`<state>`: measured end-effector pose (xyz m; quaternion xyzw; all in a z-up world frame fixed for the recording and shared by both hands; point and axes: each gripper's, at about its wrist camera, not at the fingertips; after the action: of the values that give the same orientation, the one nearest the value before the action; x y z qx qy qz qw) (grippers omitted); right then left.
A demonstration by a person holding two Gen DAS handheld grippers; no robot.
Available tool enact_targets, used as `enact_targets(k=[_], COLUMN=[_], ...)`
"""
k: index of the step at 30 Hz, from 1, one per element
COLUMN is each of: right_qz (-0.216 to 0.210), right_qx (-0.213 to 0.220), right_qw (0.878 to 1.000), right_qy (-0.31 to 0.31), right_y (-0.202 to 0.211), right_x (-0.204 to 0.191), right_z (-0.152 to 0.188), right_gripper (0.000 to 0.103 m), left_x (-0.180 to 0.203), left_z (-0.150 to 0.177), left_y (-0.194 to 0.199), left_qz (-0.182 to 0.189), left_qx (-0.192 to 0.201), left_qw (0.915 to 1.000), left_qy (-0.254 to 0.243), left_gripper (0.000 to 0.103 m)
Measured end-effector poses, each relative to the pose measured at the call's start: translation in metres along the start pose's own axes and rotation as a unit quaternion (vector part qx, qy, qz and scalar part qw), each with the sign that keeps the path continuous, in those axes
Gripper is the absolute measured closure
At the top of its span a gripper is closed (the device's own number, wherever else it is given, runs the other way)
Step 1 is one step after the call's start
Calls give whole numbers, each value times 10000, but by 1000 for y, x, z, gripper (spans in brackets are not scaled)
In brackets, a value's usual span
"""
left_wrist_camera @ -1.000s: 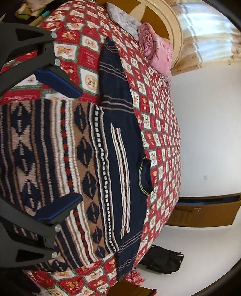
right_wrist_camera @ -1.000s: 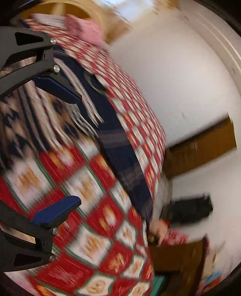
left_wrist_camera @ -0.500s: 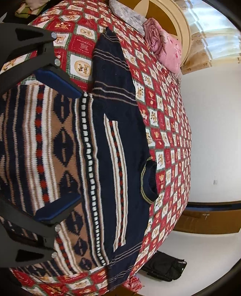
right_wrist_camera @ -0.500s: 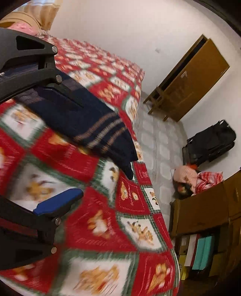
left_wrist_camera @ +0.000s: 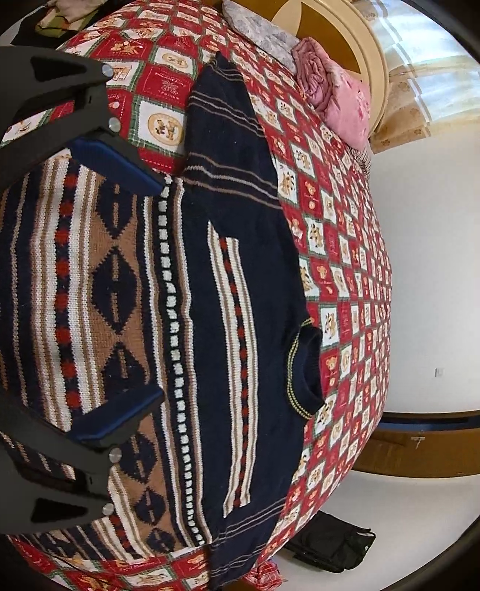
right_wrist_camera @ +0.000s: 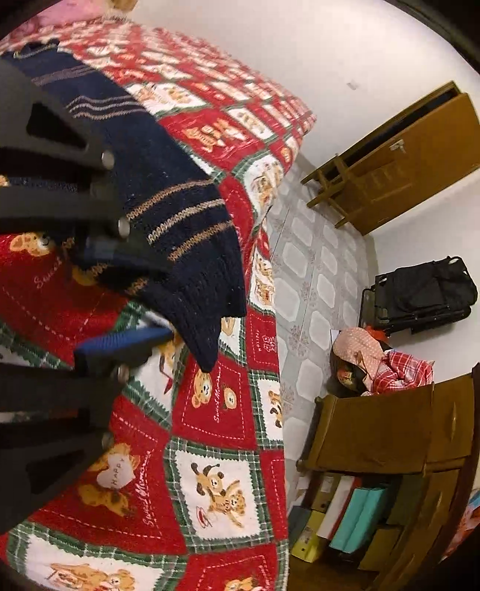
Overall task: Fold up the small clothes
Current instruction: 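Grasp the sweater sleeve end with the right gripper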
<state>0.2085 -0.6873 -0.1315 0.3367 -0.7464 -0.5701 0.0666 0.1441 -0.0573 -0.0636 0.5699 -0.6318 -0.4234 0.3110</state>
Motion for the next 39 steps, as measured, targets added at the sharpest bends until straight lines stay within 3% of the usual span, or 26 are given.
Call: enact_targets(k=[1,7,12,17,21,27,30,33,35,38,39], right_qz=[-69,-170,-347,-698,-1220,-1885,-2147,-2339,-2379,-2714,-2828], right_qx=[12,339,843,1241,1205,637,132,-732,-1226,-1713,-1752], right_qw=[10000,9987,9838,9433,8969,8329,8107,7998,7849,7600,7567], right_qy=[11,348,1545,3000,4077,5165,5444,5479,5588,5651,5628], right_y=[3,42,108,169,190,155,112,63,41,39,44], right_x=[1,-23,-105,-220,-313,-409,-431,-436,-437,-432,-427], right_z=[-1,5,33,98,179,329,401,454,481,505,505], right_gripper=[92,96,99,99,99,99,99,98,98,98,98], left_x=[-1,-15,-32,-54,-73,-109,-126,-142,-152,-159,-160], left_z=[0,3,8,15,22,32,37,41,44,44,43], left_y=[1,10,17,23,29,30,30,28,24,18,15], left_qz=[4,119,240,435,443,397,208,82,38,28,41], left_qx=[2,96,185,216,331,392,451,449,428,389,360], left_qw=[10000,9997,9991,9975,9961,9932,9924,9914,9906,9899,9897], left_qy=[12,170,305,504,681,1021,1127,1226,1298,1365,1382], left_gripper=[0,0,0,0,0,0,0,0,0,0,0])
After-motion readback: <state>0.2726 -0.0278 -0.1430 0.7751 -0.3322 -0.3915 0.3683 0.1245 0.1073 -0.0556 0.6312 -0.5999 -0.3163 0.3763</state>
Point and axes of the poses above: each gripper's, at about its wrist camera, not at the fingertips, and y roughly against the way its jaws point, x to its right, z to its underside, and after that the axes turned 15 degrees about -x, right-handed
